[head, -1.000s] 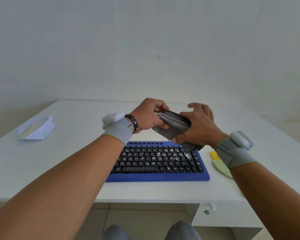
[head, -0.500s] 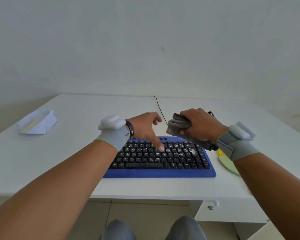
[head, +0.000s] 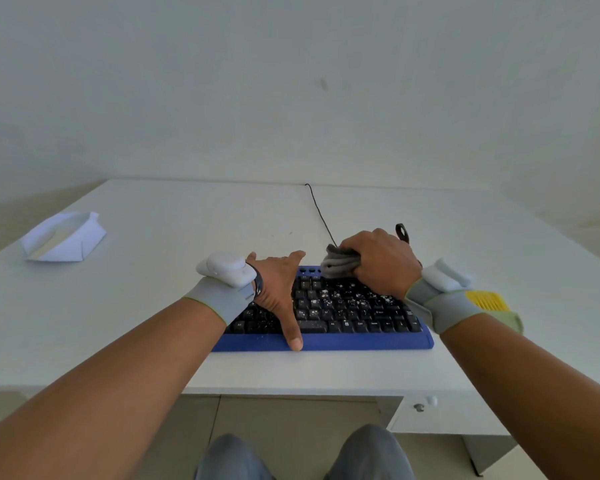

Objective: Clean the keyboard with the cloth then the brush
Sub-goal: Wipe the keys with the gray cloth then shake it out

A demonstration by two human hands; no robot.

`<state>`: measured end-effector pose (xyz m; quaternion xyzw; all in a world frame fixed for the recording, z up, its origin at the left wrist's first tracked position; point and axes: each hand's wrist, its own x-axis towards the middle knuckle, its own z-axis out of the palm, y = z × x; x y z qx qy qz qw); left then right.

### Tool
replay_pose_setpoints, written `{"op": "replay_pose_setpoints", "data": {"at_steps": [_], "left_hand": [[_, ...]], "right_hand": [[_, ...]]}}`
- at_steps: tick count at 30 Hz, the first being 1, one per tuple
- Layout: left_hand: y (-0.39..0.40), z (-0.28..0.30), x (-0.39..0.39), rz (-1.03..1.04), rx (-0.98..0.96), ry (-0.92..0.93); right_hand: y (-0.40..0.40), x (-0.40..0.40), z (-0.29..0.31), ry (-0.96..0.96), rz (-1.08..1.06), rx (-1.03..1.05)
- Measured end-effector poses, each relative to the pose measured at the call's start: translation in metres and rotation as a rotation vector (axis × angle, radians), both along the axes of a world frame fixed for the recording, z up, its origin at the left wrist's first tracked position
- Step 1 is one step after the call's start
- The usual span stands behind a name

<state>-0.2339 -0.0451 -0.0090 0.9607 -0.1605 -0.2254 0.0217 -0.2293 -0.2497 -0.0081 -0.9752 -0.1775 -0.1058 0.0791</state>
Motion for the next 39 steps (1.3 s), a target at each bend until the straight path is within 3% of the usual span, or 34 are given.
{"op": "replay_pose_setpoints", "data": {"at_steps": [8, 17, 27, 34, 39], "left_hand": [[-0.005, 0.003, -0.005, 0.035, 0.032, -0.004], [-0.004, 0.001, -0.008, 0.053, -0.005, -0.006], [-0.005, 0.001, -0.014, 0.087, -0.055, -0.048], [-0.002, -0.003, -0.013, 0.104, -0.101, -0.066], [0.004, -0.006, -0.012, 0.122, -0.113, -0.064]], "right_hand": [[-0.005, -0.026, 0.015, 0.256, 0.066, -0.014], [0.013, -0.026, 0.0, -0.013, -0.074, 0.093], [0.005, -0.055, -0.013, 0.093, 0.017, 0.046], [0.026, -0.037, -0.008, -0.086, -0.05, 0.151], [0.038, -0.046, -0.012, -0.001, -0.05, 0.078]]}}
